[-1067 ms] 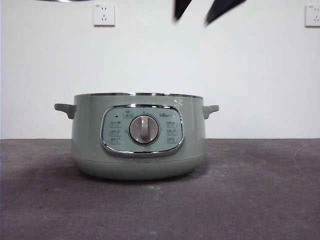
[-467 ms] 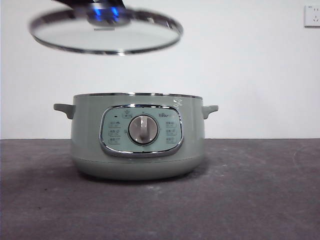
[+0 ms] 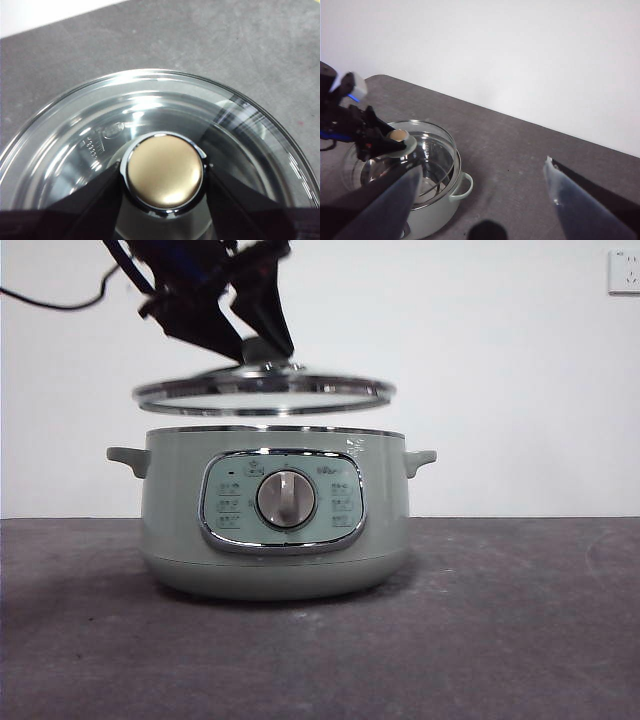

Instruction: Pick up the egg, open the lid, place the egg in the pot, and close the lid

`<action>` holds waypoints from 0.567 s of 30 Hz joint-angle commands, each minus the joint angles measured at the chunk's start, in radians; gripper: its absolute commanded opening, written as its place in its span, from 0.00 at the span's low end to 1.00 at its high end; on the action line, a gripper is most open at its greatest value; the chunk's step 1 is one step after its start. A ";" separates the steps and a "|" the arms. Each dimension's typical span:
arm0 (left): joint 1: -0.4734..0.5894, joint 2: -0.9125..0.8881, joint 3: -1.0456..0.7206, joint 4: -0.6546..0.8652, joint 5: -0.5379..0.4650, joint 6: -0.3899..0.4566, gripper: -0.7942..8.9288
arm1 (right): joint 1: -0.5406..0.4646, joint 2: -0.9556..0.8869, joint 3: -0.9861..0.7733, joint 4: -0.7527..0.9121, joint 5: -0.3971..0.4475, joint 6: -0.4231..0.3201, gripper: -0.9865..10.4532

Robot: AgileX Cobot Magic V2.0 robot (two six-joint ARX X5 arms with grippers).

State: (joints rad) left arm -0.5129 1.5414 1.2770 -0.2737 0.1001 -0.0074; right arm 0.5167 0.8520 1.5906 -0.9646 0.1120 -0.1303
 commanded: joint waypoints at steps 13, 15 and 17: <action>0.002 0.099 0.007 0.100 0.006 0.011 0.07 | 0.002 -0.011 0.000 -0.033 -0.005 0.010 0.45; 0.002 0.099 0.007 0.089 0.006 0.011 0.07 | 0.002 -0.011 0.000 -0.033 -0.006 0.010 0.44; 0.002 0.100 0.007 0.070 0.006 0.011 0.07 | 0.002 -0.011 0.000 -0.032 -0.006 0.010 0.44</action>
State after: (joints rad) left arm -0.5137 1.6306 1.2778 -0.2001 0.1070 0.0044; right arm 0.5167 0.8421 1.5906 -1.0023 0.1074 -0.1276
